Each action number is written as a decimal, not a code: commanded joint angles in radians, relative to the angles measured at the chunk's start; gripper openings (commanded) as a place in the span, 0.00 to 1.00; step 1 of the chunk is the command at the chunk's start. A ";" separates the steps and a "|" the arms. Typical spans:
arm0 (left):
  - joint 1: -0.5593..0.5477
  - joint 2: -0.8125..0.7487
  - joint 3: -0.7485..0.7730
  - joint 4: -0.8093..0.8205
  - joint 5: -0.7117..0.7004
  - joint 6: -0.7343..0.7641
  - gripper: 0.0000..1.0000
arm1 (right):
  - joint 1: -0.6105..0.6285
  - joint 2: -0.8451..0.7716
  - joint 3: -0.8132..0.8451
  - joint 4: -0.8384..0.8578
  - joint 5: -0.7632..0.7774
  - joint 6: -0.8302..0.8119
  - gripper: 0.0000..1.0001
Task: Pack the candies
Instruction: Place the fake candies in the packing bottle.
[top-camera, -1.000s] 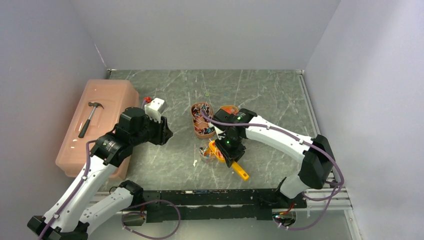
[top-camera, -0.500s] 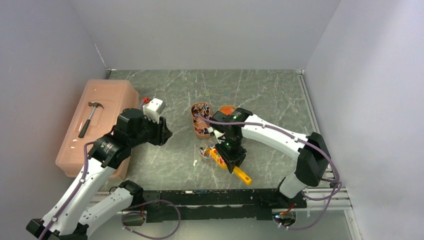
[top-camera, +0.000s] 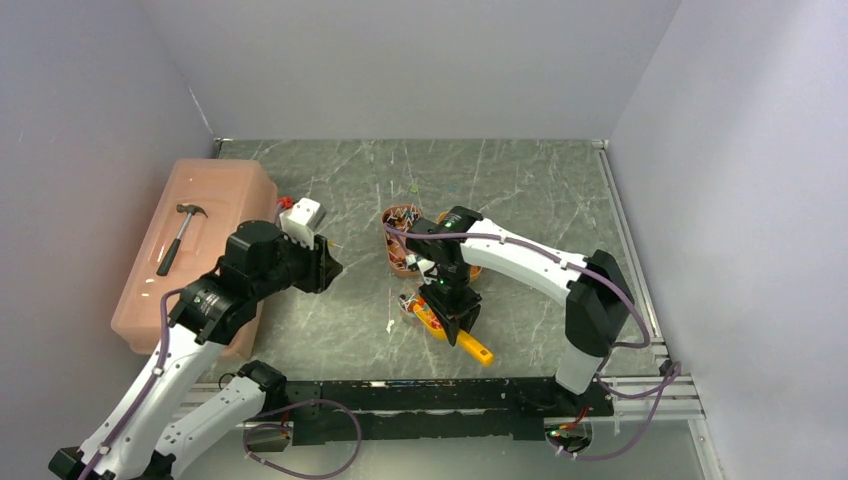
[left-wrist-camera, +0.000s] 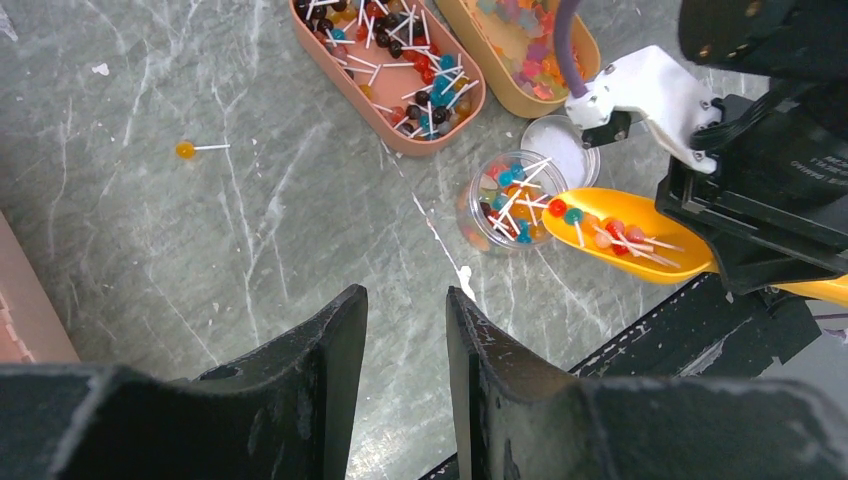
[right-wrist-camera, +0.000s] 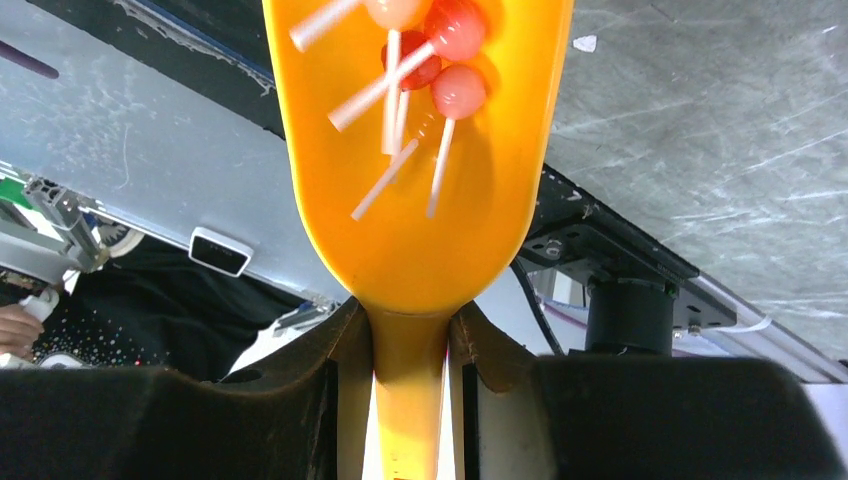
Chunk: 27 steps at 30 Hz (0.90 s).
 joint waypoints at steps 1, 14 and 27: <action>0.003 -0.027 0.003 0.005 0.019 0.003 0.41 | 0.002 0.021 0.064 -0.071 -0.038 0.028 0.00; 0.003 -0.060 0.003 0.007 0.037 0.002 0.41 | -0.042 0.049 0.093 -0.079 -0.140 0.073 0.00; 0.003 -0.061 0.004 0.007 0.042 0.001 0.41 | -0.055 -0.014 0.057 -0.077 -0.143 0.102 0.00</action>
